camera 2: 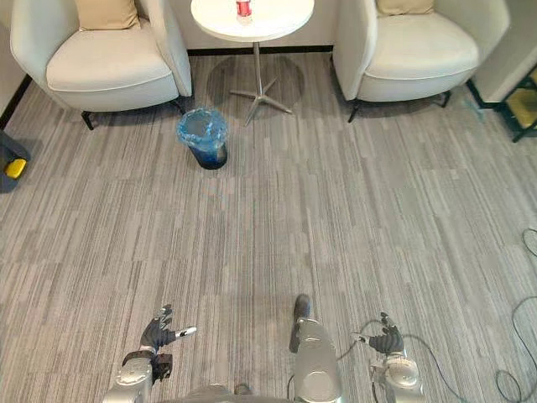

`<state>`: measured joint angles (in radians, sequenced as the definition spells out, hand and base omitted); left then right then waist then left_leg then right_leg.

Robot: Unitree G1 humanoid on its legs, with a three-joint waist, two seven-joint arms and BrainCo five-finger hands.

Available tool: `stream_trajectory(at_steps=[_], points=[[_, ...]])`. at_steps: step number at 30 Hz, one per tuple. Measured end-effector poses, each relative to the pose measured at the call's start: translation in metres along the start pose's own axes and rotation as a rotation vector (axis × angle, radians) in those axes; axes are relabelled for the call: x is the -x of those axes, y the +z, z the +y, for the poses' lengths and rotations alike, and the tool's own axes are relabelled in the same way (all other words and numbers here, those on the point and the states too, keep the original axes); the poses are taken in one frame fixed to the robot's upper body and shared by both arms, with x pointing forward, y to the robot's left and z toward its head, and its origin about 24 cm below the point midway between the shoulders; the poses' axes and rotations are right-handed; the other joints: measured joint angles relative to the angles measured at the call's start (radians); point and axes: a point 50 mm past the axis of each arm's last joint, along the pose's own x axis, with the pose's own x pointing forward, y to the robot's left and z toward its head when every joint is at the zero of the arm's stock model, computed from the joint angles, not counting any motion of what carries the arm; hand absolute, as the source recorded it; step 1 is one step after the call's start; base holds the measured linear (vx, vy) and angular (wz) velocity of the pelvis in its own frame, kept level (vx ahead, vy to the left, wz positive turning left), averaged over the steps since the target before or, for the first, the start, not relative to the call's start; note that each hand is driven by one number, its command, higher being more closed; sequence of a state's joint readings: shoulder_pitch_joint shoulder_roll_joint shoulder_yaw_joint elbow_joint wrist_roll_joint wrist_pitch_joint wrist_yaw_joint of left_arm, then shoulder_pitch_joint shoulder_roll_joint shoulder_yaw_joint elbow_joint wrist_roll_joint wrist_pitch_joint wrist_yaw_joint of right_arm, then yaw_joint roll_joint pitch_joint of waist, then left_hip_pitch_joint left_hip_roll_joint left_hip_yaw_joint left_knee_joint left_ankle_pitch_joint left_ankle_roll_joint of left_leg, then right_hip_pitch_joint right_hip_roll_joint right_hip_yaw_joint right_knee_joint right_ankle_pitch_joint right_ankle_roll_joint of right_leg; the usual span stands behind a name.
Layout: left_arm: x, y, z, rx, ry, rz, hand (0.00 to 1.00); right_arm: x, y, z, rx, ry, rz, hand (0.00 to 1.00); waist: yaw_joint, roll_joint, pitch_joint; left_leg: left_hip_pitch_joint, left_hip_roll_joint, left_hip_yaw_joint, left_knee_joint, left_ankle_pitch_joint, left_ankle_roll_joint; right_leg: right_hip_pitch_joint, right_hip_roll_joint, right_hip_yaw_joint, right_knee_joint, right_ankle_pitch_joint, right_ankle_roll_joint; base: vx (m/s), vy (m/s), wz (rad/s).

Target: Gather rubbish on tea table into small bin, then transfer packed bag to large trash can.

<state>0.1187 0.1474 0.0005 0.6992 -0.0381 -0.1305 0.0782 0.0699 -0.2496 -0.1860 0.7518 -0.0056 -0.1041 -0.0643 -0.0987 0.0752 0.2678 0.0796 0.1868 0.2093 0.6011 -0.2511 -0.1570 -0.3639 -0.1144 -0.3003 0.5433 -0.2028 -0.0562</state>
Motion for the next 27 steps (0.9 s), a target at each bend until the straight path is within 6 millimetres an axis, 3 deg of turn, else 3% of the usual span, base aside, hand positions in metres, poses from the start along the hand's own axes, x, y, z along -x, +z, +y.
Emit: stream_trajectory(at_steps=[1,2,3,4,7,9,10,11,12,13,14,15,16,17,18,19,20,21,22,24,25,26,27], points=[[0.001,-0.002,-0.003,0.01,-0.005,0.004,0.0,0.0,0.002,-0.001,0.007,0.0,-0.009,0.0,0.006,0.016,0.009,-0.084,0.075,0.003,0.234,0.091,0.034,0.077,0.041,-0.016,-0.036,-0.022,-0.011,0.59,-0.337,0.15],[0.003,-0.005,-0.004,0.012,-0.006,0.012,0.0,-0.001,0.004,0.0,0.009,0.003,-0.017,0.0,0.013,0.014,0.013,-0.124,0.112,0.009,0.356,0.086,0.048,0.12,0.065,-0.016,-0.059,-0.033,-0.022,0.58,-0.269,-0.29],[0.004,-0.008,-0.003,0.011,-0.005,0.023,0.0,-0.002,0.011,0.004,0.011,0.006,-0.046,0.0,0.037,0.013,0.02,-0.189,0.148,0.031,0.519,0.058,0.092,0.217,0.093,0.0,-0.114,-0.052,-0.039,0.66,-0.265,-0.32],[0.004,-0.008,-0.003,0.012,-0.005,0.024,0.0,-0.002,0.014,0.005,0.005,0.004,-0.059,0.0,0.053,-0.016,0.033,-0.258,0.135,0.052,0.536,0.038,0.122,0.312,0.096,0.003,-0.196,-0.056,-0.043,0.55,-0.182,-0.19],[0.004,-0.006,-0.003,0.014,-0.003,0.012,0.0,-0.004,0.018,0.002,-0.015,-0.007,-0.071,0.0,0.069,-0.042,0.037,-0.417,0.063,0.109,0.317,0.031,0.131,0.474,0.095,0.008,-0.355,-0.047,-0.025,0.6,-0.143,-0.04],[0.004,-0.005,-0.003,0.016,-0.004,0.008,0.0,-0.006,0.023,0.001,-0.016,-0.009,-0.082,0.0,0.091,-0.047,0.04,-0.471,-0.02,0.089,0.057,0.048,0.105,0.544,0.086,0.031,-0.422,-0.05,-0.019,0.6,-0.018,-0.4],[0.006,-0.006,-0.004,0.029,-0.002,0.005,0.0,-0.007,0.024,0.0,-0.019,-0.013,-0.085,0.0,0.113,-0.046,0.041,-0.479,-0.078,0.057,-0.19,0.113,0.066,0.592,0.081,0.058,-0.462,-0.06,0.002,0.49,0.044,-0.67],[0.008,-0.008,-0.005,0.046,0.001,0.011,0.0,-0.007,0.024,-0.001,-0.02,-0.02,-0.085,0.0,0.123,-0.031,0.036,-0.478,-0.098,0.028,-0.347,0.165,0.062,0.626,0.093,0.08,-0.484,-0.069,0.017,0.77,0.15,-0.79],[0.013,-0.014,-0.005,0.062,0.01,0.026,0.0,-0.007,0.024,-0.004,-0.011,-0.024,-0.081,0.0,0.125,-0.002,0.025,-0.493,-0.092,0.016,-0.442,0.18,0.077,0.669,0.121,0.114,-0.499,-0.094,0.045,0.66,0.172,-0.66],[0.014,-0.018,-0.003,0.06,0.018,0.039,0.0,-0.007,0.021,-0.002,-0.013,-0.022,-0.071,0.0,0.133,-0.003,0.021,-0.496,-0.095,-0.007,-0.416,0.272,0.126,0.691,0.123,0.13,-0.492,-0.12,0.049,0.81,0.221,-0.64],[0.012,-0.015,-0.001,0.062,0.026,0.032,0.0,-0.006,0.018,0.004,-0.019,-0.011,-0.06,0.0,0.149,-0.056,0.006,-0.522,-0.121,-0.005,-0.306,0.311,0.173,0.679,0.069,0.149,-0.403,-0.157,0.074,0.54,0.146,-0.38],[0.012,-0.014,-0.001,0.067,0.03,0.026,0.0,-0.005,0.017,0.005,-0.02,-0.013,-0.057,0.0,0.146,-0.07,-0.001,-0.534,-0.127,-0.004,-0.261,0.295,0.196,0.652,0.052,0.156,-0.332,-0.163,0.085,0.71,0.177,-0.11],[0.01,-0.009,0.002,0.066,0.034,0.011,0.0,-0.004,0.012,0.007,-0.02,-0.011,-0.039,0.0,0.14,-0.1,-0.005,-0.528,-0.139,0.003,-0.189,0.219,0.227,0.587,0.015,0.179,-0.116,-0.155,0.112,0.73,0.15,0.23],[0.009,-0.009,0.005,0.057,0.038,0.011,0.0,-0.003,0.005,0.011,-0.023,-0.004,-0.01,0.0,0.132,-0.127,-0.007,-0.498,-0.164,-0.005,-0.134,0.144,0.234,0.506,-0.022,0.207,0.135,-0.063,0.265,0.75,0.145,0.31],[0.009,-0.009,0.006,0.051,0.039,0.012,0.0,-0.002,0.001,0.013,-0.026,0.001,0.005,0.0,0.127,-0.137,-0.009,-0.474,-0.176,-0.013,-0.118,0.105,0.245,0.463,-0.037,0.223,0.258,0.011,0.338,0.74,0.112,0.38],[0.008,-0.009,0.006,0.042,0.037,0.017,0.0,-0.001,-0.003,0.016,-0.027,0.008,0.025,0.0,0.117,-0.146,-0.007,-0.422,-0.193,-0.02,-0.109,0.063,0.249,0.402,-0.064,0.22,0.43,0.009,0.321,0.72,0.083,0.3],[0.009,-0.01,0.004,0.039,0.031,0.026,0.0,-0.001,-0.006,0.018,-0.021,0.017,0.035,0.0,0.115,-0.14,-0.003,-0.331,-0.2,-0.023,-0.125,0.021,0.252,0.332,-0.097,0.188,0.57,-0.029,0.242,0.85,0.074,0.15],[0.01,-0.011,0.001,0.042,0.024,0.03,0.0,0.0,-0.005,0.021,-0.01,0.03,0.033,0.0,0.113,-0.121,-0.005,-0.232,-0.199,-0.03,-0.172,-0.008,0.246,0.27,-0.115,0.142,0.595,-0.06,0.181,0.82,0.044,0.0],[0.01,-0.012,0.0,0.041,0.018,0.031,0.0,0.0,-0.005,0.022,-0.005,0.037,0.028,0.0,0.111,-0.109,-0.007,-0.185,-0.196,-0.036,-0.205,-0.015,0.241,0.234,-0.114,0.117,0.578,-0.075,0.156,0.81,0.011,0.06],[0.007,-0.006,-0.003,0.037,0.007,0.014,0.0,0.001,-0.004,0.022,0.005,0.054,0.018,0.0,0.089,-0.067,-0.012,-0.069,-0.171,-0.074,-0.287,-0.024,0.218,0.11,-0.084,0.053,0.407,-0.112,0.098,0.66,-0.065,0.46],[0.003,0.001,-0.005,0.036,0.0,-0.007,0.0,0.001,-0.004,0.022,0.009,0.055,0.017,0.0,0.078,-0.048,-0.003,-0.024,-0.152,-0.092,-0.311,-0.026,0.213,0.057,-0.053,0.054,0.218,-0.108,0.097,0.5,-0.116,0.66],[0.002,0.004,-0.006,0.035,-0.003,-0.017,0.0,0.001,-0.004,0.022,0.01,0.055,0.017,0.0,0.068,-0.046,-0.003,-0.011,-0.145,-0.103,-0.316,-0.026,0.213,0.04,-0.04,0.065,0.091,-0.085,0.11,0.64,-0.184,0.9],[-0.001,0.01,-0.006,0.029,-0.007,-0.035,0.0,0.001,-0.004,0.021,0.014,0.054,0.016,0.0,0.055,-0.046,-0.003,0.013,-0.135,-0.122,-0.318,-0.034,0.186,0.027,-0.018,0.117,-0.165,0.044,0.123,0.66,-0.237,1.02]])
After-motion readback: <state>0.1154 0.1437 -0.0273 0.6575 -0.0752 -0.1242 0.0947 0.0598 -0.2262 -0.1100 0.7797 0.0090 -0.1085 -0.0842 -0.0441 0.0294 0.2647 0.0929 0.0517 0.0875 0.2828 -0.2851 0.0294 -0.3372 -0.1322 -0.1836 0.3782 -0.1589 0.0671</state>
